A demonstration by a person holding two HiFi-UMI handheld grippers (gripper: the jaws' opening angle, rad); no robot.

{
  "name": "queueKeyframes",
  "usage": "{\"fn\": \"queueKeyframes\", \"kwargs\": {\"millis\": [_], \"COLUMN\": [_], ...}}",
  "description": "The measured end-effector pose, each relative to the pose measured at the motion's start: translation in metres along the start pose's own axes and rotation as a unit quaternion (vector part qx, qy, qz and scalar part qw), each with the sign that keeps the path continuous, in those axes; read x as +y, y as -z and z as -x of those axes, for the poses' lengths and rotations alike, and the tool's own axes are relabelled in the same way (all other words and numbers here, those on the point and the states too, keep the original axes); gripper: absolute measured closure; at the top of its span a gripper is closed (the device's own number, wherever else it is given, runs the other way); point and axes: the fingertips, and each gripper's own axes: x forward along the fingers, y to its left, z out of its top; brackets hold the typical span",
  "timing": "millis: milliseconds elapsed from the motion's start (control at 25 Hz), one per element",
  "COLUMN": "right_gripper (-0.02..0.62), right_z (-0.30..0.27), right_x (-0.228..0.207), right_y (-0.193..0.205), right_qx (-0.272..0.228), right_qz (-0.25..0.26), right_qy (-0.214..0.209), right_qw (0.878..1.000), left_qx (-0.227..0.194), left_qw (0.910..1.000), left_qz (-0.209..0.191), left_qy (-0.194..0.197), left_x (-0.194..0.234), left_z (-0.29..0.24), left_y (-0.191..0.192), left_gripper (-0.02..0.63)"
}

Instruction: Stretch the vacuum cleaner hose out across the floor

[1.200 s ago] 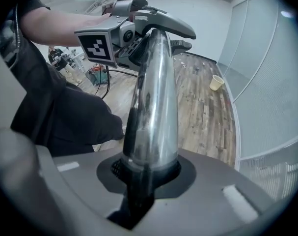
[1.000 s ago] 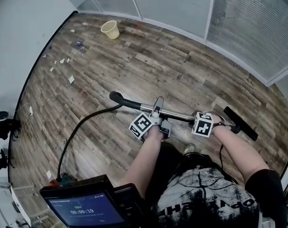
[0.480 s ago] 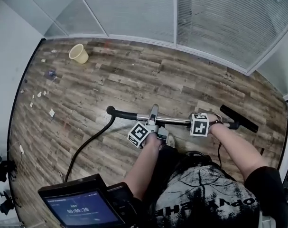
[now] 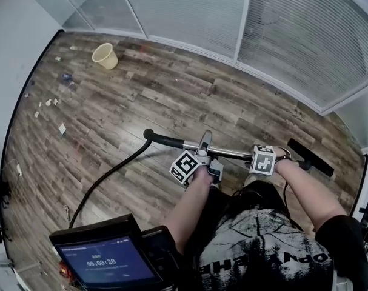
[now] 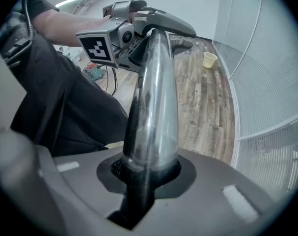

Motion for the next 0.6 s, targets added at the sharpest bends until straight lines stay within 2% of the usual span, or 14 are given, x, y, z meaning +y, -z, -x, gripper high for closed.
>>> {"fn": "queueKeyframes", "kwargs": {"millis": [160, 280, 440, 600], "right_gripper": [0.517, 0.517, 0.517, 0.517], "right_z": [0.006, 0.009, 0.016, 0.036], "right_x": [-0.017, -0.034, -0.055, -0.096], "right_y": [0.005, 0.018, 0.038, 0.031], "right_qx": [-0.002, -0.015, -0.029, -0.009], "right_qz": [0.030, 0.053, 0.099, 0.144], "right_qy": [-0.045, -0.087, -0.134, -0.165], "right_qw": [0.999, 0.995, 0.986, 0.976], "left_qx": [-0.039, -0.088, -0.169, -0.229], "left_qw": [0.9988, 0.9955, 0.9848, 0.9720], "left_qz": [0.004, -0.006, -0.019, -0.009], "left_qy": [-0.030, -0.035, -0.032, -0.052], "left_x": [-0.001, -0.006, -0.016, -0.031], "left_z": [-0.010, -0.024, -0.034, -0.051], "left_y": [-0.006, -0.003, 0.005, -0.020], "left_gripper": [0.528, 0.526, 0.526, 0.528]}}
